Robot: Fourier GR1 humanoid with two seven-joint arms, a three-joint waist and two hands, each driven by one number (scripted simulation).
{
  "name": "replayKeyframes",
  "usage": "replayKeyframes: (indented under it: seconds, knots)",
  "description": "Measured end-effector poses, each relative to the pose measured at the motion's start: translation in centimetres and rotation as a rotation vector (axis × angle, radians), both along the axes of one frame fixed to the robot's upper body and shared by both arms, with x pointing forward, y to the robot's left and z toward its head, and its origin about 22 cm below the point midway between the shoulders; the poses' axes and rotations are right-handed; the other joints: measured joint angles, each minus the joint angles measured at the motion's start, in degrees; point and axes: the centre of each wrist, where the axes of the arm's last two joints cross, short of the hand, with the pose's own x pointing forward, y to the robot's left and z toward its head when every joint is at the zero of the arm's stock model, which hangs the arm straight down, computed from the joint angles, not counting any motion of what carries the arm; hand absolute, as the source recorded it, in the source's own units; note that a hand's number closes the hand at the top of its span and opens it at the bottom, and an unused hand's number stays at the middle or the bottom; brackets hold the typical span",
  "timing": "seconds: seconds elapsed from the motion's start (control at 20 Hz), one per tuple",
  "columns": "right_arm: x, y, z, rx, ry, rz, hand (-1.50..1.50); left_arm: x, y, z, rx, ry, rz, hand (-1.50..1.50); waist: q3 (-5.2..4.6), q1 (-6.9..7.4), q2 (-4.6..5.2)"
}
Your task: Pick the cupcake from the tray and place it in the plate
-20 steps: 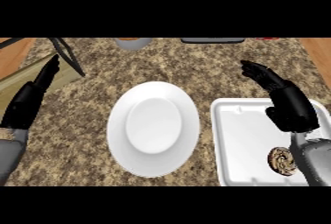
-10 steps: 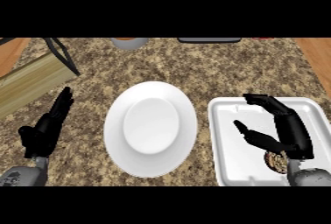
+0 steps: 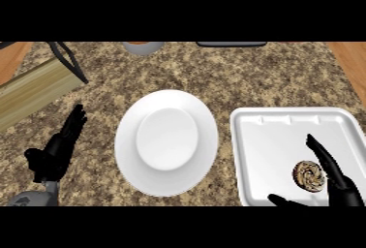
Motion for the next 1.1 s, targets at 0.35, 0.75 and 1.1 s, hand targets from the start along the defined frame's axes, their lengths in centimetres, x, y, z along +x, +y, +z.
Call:
replayKeyframes:
  seconds: [0.35, 0.75, 1.1]
  knots:
    - [-3.0, -3.3, 2.9, -0.222, 0.122, -0.088, -1.50, -0.4, -0.1, 0.2, -0.010, 0.001, -0.001, 0.00, -0.08, 0.17, 0.07]
    - [-4.0, -4.9, 6.2, -0.481, 0.408, -0.069, -1.50, -0.8, 0.2, 0.2, -0.008, -0.002, -0.011, 0.00, -0.08, 0.66, 0.15]
    - [-2.7, -4.2, 7.6, -0.558, 0.568, -0.077, -1.50, 0.3, 0.2, 0.0, -0.008, 0.001, -0.013, 0.00, -0.04, 0.69, 0.18]
